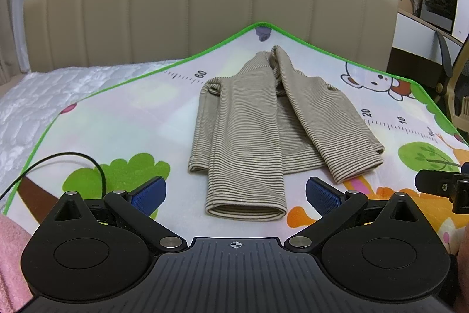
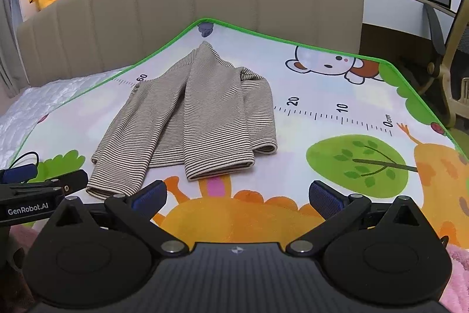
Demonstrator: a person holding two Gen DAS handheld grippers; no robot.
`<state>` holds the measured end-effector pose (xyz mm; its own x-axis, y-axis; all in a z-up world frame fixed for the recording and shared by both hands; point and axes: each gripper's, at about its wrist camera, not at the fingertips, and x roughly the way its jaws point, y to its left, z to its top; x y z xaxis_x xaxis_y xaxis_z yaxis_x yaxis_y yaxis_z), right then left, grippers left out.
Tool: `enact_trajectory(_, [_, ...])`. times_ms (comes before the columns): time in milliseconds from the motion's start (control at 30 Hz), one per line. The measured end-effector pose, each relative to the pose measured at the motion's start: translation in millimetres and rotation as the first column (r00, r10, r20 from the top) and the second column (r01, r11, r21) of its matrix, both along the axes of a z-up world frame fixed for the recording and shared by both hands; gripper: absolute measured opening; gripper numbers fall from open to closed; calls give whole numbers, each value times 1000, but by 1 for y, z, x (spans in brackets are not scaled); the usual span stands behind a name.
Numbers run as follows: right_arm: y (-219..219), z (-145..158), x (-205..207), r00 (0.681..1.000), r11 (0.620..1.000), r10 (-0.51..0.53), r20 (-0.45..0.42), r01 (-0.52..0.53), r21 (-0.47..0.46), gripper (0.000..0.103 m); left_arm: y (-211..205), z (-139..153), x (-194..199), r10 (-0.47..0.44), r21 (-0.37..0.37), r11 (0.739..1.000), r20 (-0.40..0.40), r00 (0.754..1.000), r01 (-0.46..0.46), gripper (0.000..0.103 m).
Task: Fold clothes
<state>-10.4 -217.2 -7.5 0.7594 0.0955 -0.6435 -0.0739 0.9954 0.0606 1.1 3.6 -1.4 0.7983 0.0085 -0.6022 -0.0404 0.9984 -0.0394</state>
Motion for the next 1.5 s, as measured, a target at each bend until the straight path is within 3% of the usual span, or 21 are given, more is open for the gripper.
enact_trajectory(1500, [-1,3,-2,1000,1000,2,11,-2,-2,103,-2,1,0,7,-3,1000,8,1000,-7,103])
